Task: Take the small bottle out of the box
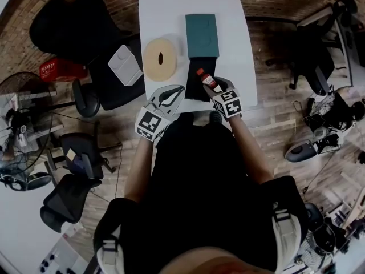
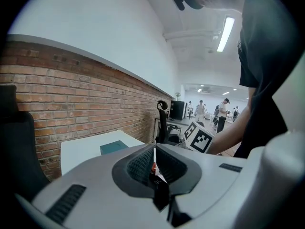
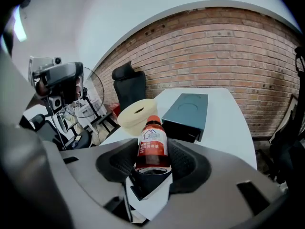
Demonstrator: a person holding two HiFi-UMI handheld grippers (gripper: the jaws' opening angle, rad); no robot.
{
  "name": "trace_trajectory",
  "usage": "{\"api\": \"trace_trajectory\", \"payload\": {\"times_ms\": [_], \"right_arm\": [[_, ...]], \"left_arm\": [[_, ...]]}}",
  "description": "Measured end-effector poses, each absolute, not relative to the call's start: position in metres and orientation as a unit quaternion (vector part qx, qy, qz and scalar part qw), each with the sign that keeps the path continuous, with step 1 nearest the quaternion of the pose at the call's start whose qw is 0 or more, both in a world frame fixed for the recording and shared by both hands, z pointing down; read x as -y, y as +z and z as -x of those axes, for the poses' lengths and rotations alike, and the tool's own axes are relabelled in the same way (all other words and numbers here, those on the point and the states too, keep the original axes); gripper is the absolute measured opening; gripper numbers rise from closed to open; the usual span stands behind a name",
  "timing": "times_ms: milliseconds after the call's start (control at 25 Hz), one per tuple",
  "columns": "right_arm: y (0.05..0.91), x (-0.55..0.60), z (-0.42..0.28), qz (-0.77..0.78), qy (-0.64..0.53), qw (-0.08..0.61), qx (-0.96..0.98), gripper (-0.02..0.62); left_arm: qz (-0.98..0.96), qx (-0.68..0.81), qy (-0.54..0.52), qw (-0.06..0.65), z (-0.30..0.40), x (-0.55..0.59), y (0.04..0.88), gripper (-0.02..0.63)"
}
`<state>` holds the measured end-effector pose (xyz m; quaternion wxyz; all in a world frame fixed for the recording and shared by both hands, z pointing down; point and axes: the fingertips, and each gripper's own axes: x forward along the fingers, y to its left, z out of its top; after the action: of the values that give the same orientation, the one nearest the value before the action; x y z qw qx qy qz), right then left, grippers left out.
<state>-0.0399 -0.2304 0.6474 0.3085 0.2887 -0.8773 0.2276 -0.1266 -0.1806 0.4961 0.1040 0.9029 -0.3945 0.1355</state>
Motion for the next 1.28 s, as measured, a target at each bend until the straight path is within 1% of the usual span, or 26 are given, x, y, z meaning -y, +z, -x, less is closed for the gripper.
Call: {"api": "trace_trajectory", "payload": {"times_ms": [800,1120,1280], "right_arm": [[0.6,0.229,0.021,-0.258,0.372,0.133,0.882,0.199],[0.582,0.223,0.007,-0.235,0.388,0.092,0.886,0.199],[0.57,0.223,-0.004,-0.23,0.401,0.056,0.885,0.199]], "left_arm": [[-0.888,0.427,0.138,0.104,0.102,0.162,0.488,0.031],[-0.883,0.436,0.138,0.104,0.089,0.155,0.485,0.031],[-0.882,0.438,0.14,0.104,0.079,0.151,0.484,0.031]]}}
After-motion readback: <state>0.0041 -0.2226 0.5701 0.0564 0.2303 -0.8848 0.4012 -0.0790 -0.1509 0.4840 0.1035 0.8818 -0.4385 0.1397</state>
